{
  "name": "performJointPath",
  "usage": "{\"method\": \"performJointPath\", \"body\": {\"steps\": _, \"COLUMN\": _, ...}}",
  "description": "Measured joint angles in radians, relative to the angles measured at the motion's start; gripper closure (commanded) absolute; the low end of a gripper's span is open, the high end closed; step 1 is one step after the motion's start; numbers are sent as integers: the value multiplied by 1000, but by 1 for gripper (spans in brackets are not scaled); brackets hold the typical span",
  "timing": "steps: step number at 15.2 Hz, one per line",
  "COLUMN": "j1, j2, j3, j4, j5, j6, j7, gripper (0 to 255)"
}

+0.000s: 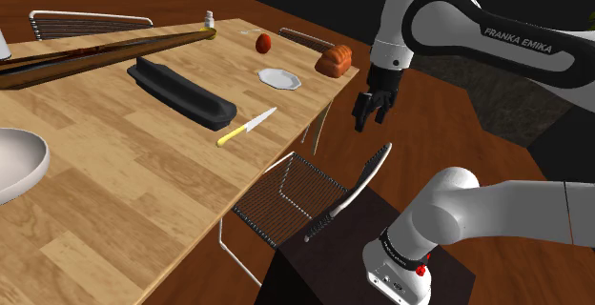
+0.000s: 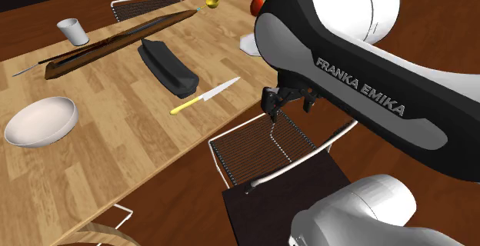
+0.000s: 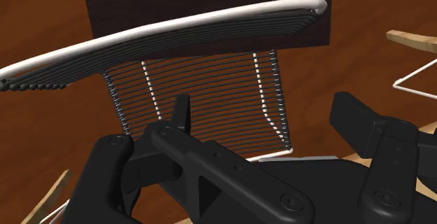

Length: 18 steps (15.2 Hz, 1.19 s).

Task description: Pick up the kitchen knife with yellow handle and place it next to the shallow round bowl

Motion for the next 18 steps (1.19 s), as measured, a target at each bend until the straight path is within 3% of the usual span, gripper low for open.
{"method": "performJointPath", "body": {"steps": 3, "j1": -8, "j2": 14, "j3": 28, "j4": -7, "j5": 26, "j6": 28, "j7": 58, "gripper": 0}}
{"method": "performJointPath", "body": {"steps": 12, "j1": -81, "j2": 223, "j3": 241, "j4": 44, "j5": 173, "j6": 252, "j7": 501, "gripper": 0}}
{"method": "performJointPath", "body": {"steps": 18, "j1": -153, "j2": 429, "j3": 373, "j4": 161, "j5": 182, "j6": 394, "j7": 812, "gripper": 0}}
